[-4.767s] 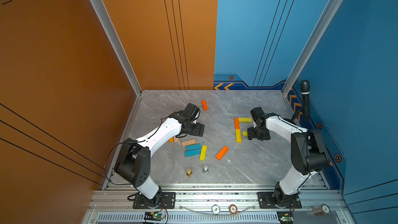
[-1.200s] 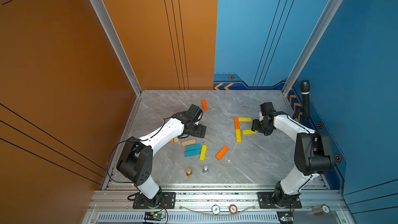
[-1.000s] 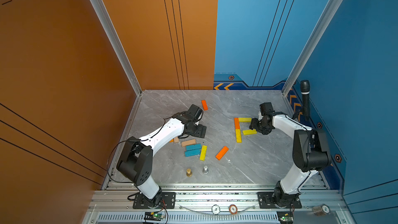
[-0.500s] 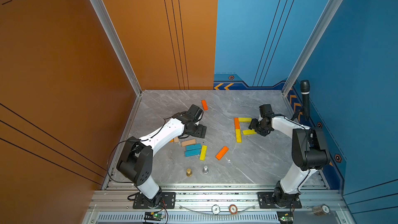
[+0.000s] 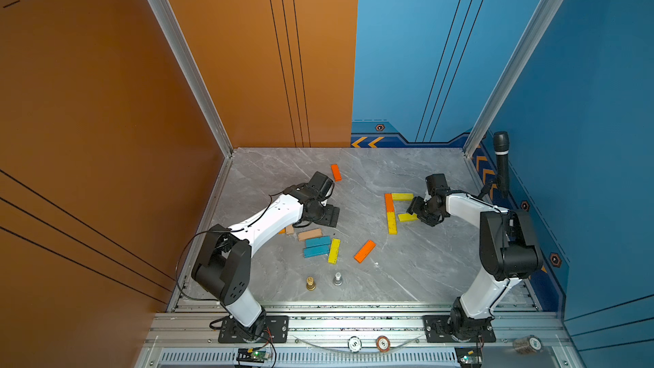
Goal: Assemble the number 6 with building blocks
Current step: Assemble the building block at the center of the board.
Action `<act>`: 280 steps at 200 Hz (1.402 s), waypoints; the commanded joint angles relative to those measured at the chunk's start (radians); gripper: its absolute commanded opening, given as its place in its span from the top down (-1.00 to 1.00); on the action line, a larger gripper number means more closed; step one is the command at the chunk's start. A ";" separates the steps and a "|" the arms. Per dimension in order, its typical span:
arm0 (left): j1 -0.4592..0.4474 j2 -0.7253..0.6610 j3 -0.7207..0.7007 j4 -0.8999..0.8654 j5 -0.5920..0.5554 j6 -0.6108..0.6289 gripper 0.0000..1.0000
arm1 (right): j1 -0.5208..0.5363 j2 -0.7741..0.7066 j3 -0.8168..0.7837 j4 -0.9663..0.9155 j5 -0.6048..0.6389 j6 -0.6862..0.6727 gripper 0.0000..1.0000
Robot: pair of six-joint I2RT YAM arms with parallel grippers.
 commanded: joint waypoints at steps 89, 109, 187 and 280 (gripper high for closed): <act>-0.015 -0.008 0.018 -0.016 -0.022 0.018 -0.84 | 0.023 -0.064 -0.037 -0.004 -0.021 0.033 -0.34; -0.018 -0.008 0.018 -0.017 -0.022 0.018 -0.84 | 0.032 -0.069 -0.041 -0.005 -0.019 0.037 -0.34; -0.020 -0.008 0.018 -0.016 -0.024 0.018 -0.85 | 0.080 -0.110 -0.067 -0.017 0.015 0.058 -0.33; -0.029 -0.009 0.019 -0.019 -0.023 0.018 -0.84 | 0.182 -0.192 -0.153 0.075 0.059 0.234 -0.30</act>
